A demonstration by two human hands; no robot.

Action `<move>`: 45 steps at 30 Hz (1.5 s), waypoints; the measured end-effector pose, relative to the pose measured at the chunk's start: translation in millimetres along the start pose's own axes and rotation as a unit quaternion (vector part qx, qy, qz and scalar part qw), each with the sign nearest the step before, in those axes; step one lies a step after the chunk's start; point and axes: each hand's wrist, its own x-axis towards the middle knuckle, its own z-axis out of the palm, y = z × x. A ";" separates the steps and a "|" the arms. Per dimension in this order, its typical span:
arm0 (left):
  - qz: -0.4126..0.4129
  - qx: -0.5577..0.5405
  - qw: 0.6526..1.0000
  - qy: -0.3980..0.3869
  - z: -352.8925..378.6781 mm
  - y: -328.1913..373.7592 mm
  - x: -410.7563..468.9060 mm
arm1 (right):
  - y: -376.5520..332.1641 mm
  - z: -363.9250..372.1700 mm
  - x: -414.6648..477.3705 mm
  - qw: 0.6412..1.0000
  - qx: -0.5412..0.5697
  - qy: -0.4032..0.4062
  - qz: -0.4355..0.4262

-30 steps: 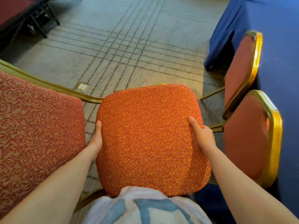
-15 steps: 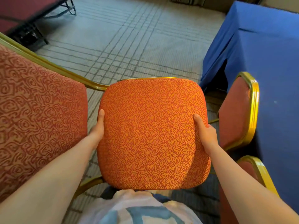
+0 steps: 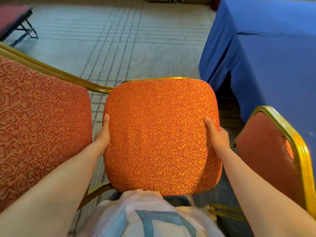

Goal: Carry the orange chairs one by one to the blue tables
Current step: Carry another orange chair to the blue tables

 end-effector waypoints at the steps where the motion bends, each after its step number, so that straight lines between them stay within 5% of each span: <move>1: -0.001 0.002 1.000 -0.003 6.0 17.9 5.0 | -8.7 3.6 11.4 1.000 0.000 0.006 0.005; 11: -0.043 -0.008 0.997 -0.064 95.4 91.3 131.0 | -79.4 -1.7 129.3 0.997 -0.025 0.057 0.053; 19: -0.093 0.025 0.995 -0.012 202.1 183.7 182.1 | -129.8 -30.7 288.9 0.993 -0.057 0.031 0.101; 24: -0.133 -0.015 0.988 -0.080 271.9 211.5 221.3 | -147.3 -45.2 382.1 0.986 -0.096 0.030 0.132; 45: -0.166 0.083 0.967 -0.174 467.9 121.0 443.1 | 66.7 -34.1 605.1 0.966 -0.058 0.099 0.230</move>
